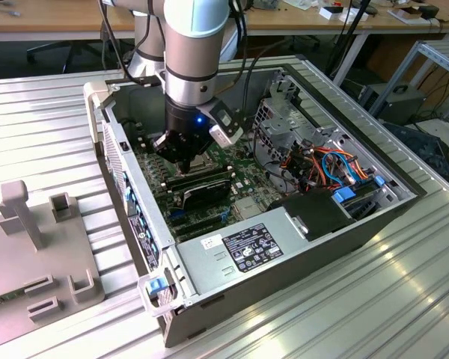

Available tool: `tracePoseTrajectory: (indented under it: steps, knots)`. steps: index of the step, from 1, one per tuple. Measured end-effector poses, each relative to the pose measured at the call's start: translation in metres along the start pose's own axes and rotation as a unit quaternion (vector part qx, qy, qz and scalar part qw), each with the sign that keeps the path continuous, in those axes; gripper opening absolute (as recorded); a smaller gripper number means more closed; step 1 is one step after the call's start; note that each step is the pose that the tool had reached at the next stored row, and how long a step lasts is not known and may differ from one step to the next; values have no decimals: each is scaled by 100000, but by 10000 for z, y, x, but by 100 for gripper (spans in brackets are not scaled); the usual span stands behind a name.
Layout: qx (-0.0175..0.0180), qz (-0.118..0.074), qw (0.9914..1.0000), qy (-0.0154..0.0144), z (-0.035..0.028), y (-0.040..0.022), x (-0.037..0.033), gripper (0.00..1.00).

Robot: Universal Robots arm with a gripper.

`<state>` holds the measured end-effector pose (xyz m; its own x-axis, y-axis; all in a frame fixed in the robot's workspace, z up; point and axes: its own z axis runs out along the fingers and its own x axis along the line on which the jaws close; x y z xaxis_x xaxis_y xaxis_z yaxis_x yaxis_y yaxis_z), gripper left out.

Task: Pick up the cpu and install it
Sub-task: 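Install the second cpu locking lever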

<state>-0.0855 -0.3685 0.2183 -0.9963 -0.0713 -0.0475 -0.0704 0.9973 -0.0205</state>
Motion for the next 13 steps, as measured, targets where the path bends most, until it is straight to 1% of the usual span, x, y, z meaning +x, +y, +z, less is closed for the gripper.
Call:
tracePoseTrajectory:
  steps: [4, 9, 13]
  knots:
    - [-3, -4, 100000, 6, 36, 1, 7, 11]
    - [-4, -5, 100000, 2, 66, 2, 22, 11]
    - [2, -2, 100000, 14, 71, 3, 24, 11]
